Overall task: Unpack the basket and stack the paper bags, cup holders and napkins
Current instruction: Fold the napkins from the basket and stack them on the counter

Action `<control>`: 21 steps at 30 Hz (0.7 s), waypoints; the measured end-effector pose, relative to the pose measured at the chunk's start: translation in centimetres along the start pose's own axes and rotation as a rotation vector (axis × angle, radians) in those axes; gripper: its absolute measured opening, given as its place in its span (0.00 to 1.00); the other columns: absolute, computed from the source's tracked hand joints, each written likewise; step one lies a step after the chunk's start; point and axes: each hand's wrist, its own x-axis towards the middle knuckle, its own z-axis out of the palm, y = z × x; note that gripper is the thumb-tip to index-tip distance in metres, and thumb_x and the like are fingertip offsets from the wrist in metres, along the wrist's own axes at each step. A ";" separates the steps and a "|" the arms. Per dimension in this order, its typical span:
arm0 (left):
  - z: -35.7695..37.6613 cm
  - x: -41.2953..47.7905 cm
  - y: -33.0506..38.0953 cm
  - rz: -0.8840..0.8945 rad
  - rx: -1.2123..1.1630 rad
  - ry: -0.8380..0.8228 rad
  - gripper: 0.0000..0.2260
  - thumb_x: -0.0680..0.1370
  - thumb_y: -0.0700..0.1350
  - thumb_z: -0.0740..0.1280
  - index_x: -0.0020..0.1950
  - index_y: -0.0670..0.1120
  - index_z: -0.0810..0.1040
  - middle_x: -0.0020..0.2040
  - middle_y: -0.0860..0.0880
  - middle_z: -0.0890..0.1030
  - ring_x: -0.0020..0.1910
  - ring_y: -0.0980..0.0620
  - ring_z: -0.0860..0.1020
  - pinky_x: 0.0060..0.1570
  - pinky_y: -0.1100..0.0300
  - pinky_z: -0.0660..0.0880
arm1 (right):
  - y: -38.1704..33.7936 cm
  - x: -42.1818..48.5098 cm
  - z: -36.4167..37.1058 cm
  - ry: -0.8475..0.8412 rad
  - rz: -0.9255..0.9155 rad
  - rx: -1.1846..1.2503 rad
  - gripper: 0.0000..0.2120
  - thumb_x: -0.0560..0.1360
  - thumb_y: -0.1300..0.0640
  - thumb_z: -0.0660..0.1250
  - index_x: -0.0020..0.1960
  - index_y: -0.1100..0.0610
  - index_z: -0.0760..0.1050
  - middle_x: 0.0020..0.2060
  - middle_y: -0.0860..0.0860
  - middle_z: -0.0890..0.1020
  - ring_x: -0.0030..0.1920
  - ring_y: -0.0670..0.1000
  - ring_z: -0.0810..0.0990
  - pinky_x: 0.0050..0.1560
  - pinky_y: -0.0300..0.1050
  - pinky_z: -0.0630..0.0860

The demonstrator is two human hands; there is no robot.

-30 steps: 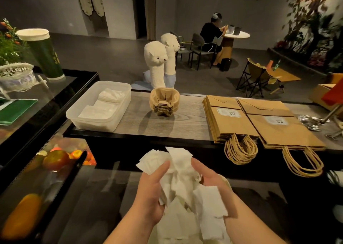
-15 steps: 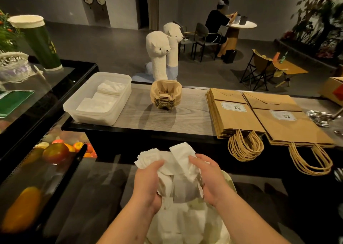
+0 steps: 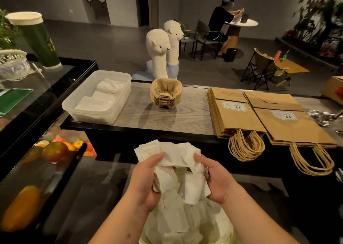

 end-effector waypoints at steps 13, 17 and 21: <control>-3.2 1.8 0.5 -0.196 -0.188 -0.213 0.25 0.77 0.54 0.66 0.69 0.42 0.80 0.65 0.38 0.81 0.62 0.36 0.80 0.62 0.42 0.75 | -7.4 -6.5 4.9 -0.323 -0.281 -0.576 0.09 0.66 0.65 0.75 0.43 0.57 0.78 0.42 0.60 0.81 0.42 0.60 0.81 0.41 0.54 0.82; -1.3 1.8 0.4 -0.289 -0.047 -0.367 0.26 0.70 0.48 0.76 0.64 0.36 0.82 0.60 0.35 0.83 0.56 0.35 0.83 0.57 0.44 0.79 | -8.7 -7.5 6.6 -0.340 -0.361 -1.051 0.09 0.69 0.62 0.78 0.43 0.54 0.80 0.43 0.56 0.83 0.44 0.57 0.83 0.45 0.52 0.82; -0.4 0.8 -1.0 -0.348 -0.137 -0.565 0.31 0.71 0.51 0.80 0.69 0.40 0.79 0.60 0.38 0.82 0.56 0.39 0.82 0.57 0.45 0.79 | -7.4 -5.2 6.8 -0.062 -0.502 -1.424 0.06 0.73 0.54 0.76 0.44 0.48 0.80 0.43 0.49 0.84 0.44 0.50 0.83 0.48 0.54 0.83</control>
